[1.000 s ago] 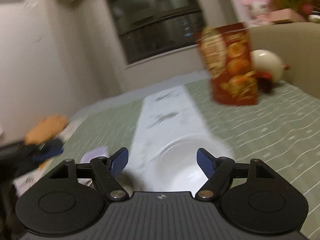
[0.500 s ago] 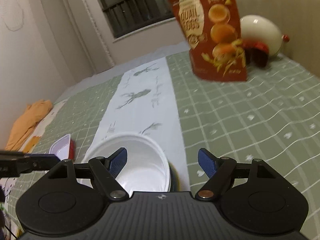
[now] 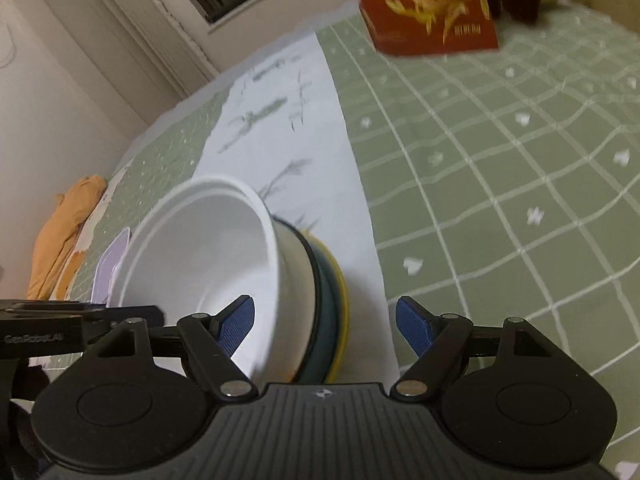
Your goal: Organize plates and bowls
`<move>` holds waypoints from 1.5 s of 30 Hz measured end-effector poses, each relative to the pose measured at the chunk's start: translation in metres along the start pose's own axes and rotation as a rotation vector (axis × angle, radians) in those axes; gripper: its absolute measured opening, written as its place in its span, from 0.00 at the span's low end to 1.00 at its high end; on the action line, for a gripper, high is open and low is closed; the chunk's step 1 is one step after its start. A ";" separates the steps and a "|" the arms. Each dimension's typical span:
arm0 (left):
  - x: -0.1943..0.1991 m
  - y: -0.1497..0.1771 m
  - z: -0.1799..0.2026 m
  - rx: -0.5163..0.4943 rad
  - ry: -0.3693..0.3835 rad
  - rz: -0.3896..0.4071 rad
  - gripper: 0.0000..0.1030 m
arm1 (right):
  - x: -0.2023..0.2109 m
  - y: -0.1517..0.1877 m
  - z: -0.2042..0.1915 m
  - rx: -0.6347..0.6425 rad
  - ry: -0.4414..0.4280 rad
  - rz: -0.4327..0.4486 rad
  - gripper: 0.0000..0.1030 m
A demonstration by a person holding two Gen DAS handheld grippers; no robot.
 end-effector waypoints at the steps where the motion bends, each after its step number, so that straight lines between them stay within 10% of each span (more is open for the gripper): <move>1: -0.004 0.000 0.000 0.011 0.008 -0.012 0.23 | -0.002 0.002 0.001 -0.014 -0.013 -0.012 0.76; 11: -0.008 -0.007 0.001 0.050 0.054 -0.006 0.32 | -0.014 0.004 0.009 -0.101 -0.075 -0.063 0.77; 19: -0.005 0.000 0.004 -0.041 -0.047 0.007 0.24 | -0.011 0.007 0.006 -0.075 -0.069 -0.052 0.77; 31: 0.010 0.000 0.009 -0.125 -0.135 0.024 0.38 | -0.010 0.007 0.003 -0.057 -0.035 -0.037 0.77; 45: -0.033 -0.005 0.003 0.079 0.050 -0.039 0.55 | -0.018 0.012 0.003 -0.058 -0.056 -0.062 0.77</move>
Point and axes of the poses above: each gripper's, at about its wrist camera, not at the fingertips, and x roughly against the way its jaws point, z to its right, y to its underside, the point moved 9 cm from there along -x, roughly the way its jaws point, and after that the axes turned 9 degrees about y, right-handed, at the moved point
